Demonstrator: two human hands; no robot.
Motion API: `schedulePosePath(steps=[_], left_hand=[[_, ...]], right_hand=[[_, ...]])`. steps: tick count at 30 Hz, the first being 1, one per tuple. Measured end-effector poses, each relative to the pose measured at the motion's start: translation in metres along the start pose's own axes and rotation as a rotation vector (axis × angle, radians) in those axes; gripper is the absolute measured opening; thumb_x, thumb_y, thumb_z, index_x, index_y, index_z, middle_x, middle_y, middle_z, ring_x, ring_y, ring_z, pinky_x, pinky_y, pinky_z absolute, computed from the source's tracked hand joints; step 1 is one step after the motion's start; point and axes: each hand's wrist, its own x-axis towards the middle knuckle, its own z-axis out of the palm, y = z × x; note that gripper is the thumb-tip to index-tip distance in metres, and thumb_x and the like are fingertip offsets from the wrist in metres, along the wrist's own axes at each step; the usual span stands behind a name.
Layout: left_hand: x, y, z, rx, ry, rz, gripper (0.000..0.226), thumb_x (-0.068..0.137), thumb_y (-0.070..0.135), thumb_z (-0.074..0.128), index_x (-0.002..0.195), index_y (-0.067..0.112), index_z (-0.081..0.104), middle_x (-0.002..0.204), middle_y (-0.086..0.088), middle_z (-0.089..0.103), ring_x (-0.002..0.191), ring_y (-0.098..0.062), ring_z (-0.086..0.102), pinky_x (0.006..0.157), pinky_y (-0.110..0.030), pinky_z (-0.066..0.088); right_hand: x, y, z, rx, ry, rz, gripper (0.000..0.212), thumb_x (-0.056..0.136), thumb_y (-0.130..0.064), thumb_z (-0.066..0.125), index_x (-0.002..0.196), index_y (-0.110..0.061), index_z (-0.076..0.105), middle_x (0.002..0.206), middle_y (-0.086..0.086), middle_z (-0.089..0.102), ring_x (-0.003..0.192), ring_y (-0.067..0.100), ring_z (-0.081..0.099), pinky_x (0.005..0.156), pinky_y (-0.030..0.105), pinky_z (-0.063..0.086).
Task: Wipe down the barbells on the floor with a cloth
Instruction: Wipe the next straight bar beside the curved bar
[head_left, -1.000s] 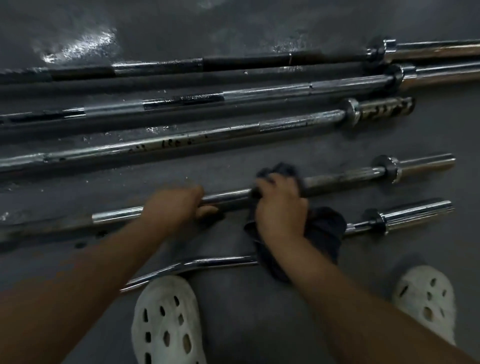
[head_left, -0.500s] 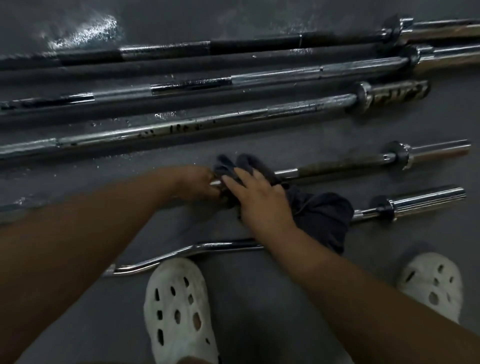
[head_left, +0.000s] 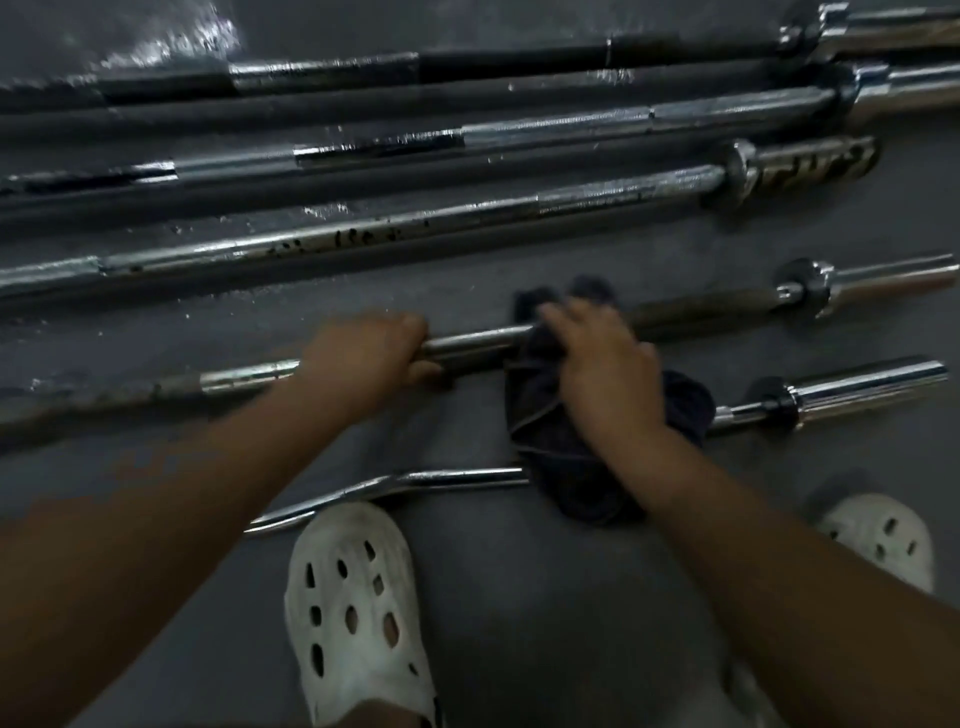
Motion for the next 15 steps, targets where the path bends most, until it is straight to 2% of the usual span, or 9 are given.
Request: schedulePosePath(steps=[2,3,4,7,8,10,13,14,15], left_hand=[[-0.021,0.015,0.016,0.04,0.192,-0.039,0.026,0.087,0.036,0.06,0.098,0.013,0.055,0.092,-0.015,0.063,0.083,-0.039,0.062,0.067,-0.04,0.047],[-0.018,0.016,0.015,0.039,0.138,-0.061,0.026,0.087,0.036,0.06,0.099,0.013,0.055,0.093,-0.016,0.064,0.084,-0.039,0.063,0.066,-0.038,0.046],[-0.012,0.016,0.006,0.011,0.021,-0.081,0.03,0.09,0.04,0.06,0.104,0.015,0.055,0.098,-0.015,0.066,0.087,-0.037,0.064,0.066,-0.034,0.042],[0.015,0.005,-0.024,-0.283,-0.41,-0.054,0.038,0.094,0.046,0.06,0.116,0.015,0.061,0.114,-0.011,0.066,0.09,-0.02,0.058,0.069,-0.023,0.033],[0.02,0.001,-0.029,-0.345,-0.46,-0.059,0.039,0.093,0.047,0.062,0.116,0.016,0.063,0.115,-0.008,0.067,0.09,-0.017,0.058,0.07,-0.023,0.036],[0.015,-0.002,-0.022,-0.286,-0.352,-0.077,0.041,0.087,0.056,0.064,0.11,0.022,0.064,0.11,-0.006,0.068,0.092,-0.023,0.062,0.074,-0.029,0.044],[-0.016,0.015,0.005,-0.05,0.052,-0.125,0.034,0.087,0.045,0.066,0.104,0.017,0.058,0.103,-0.013,0.066,0.094,-0.035,0.063,0.07,-0.037,0.044],[-0.017,0.019,0.006,-0.031,0.05,-0.14,0.033,0.087,0.043,0.066,0.105,0.016,0.057,0.103,-0.014,0.066,0.095,-0.036,0.063,0.069,-0.036,0.043],[-0.012,0.019,0.002,-0.046,-0.049,-0.141,0.035,0.088,0.047,0.065,0.107,0.018,0.058,0.104,-0.012,0.066,0.096,-0.034,0.064,0.069,-0.033,0.041]], right_hand=[[-0.005,0.009,0.0,0.044,0.037,0.19,0.055,0.09,-0.011,0.048,0.141,-0.033,0.047,0.15,-0.003,0.042,0.14,0.027,0.035,0.09,0.052,0.045],[-0.007,-0.007,0.001,0.042,0.066,0.207,0.053,0.089,-0.012,0.048,0.139,-0.032,0.049,0.149,-0.003,0.043,0.14,0.028,0.036,0.088,0.051,0.045],[-0.01,-0.029,0.004,0.035,0.079,0.15,0.052,0.089,-0.015,0.045,0.137,-0.032,0.051,0.146,-0.004,0.045,0.137,0.028,0.039,0.084,0.049,0.045],[-0.019,-0.08,0.016,0.004,-0.023,-0.254,0.055,0.087,-0.021,0.045,0.14,-0.034,0.049,0.149,-0.003,0.045,0.135,0.027,0.043,0.078,0.044,0.045],[-0.018,-0.074,0.012,-0.008,-0.067,-0.33,0.058,0.085,-0.02,0.05,0.141,-0.034,0.048,0.151,-0.002,0.044,0.137,0.027,0.043,0.08,0.045,0.047],[-0.008,-0.032,0.002,0.04,-0.007,-0.265,0.059,0.084,-0.018,0.048,0.141,-0.033,0.049,0.15,-0.001,0.046,0.134,0.027,0.046,0.081,0.048,0.051],[-0.008,0.021,0.0,0.076,0.004,0.104,0.063,0.087,-0.006,0.047,0.145,-0.031,0.044,0.154,-0.002,0.038,0.142,0.028,0.035,0.093,0.053,0.046],[-0.011,0.014,0.003,0.084,0.028,0.186,0.063,0.087,-0.005,0.047,0.144,-0.03,0.045,0.154,-0.002,0.038,0.143,0.029,0.032,0.094,0.053,0.045],[-0.014,-0.006,0.005,0.079,0.055,0.196,0.06,0.086,-0.007,0.045,0.142,-0.029,0.048,0.152,-0.001,0.041,0.142,0.03,0.034,0.091,0.053,0.045]])
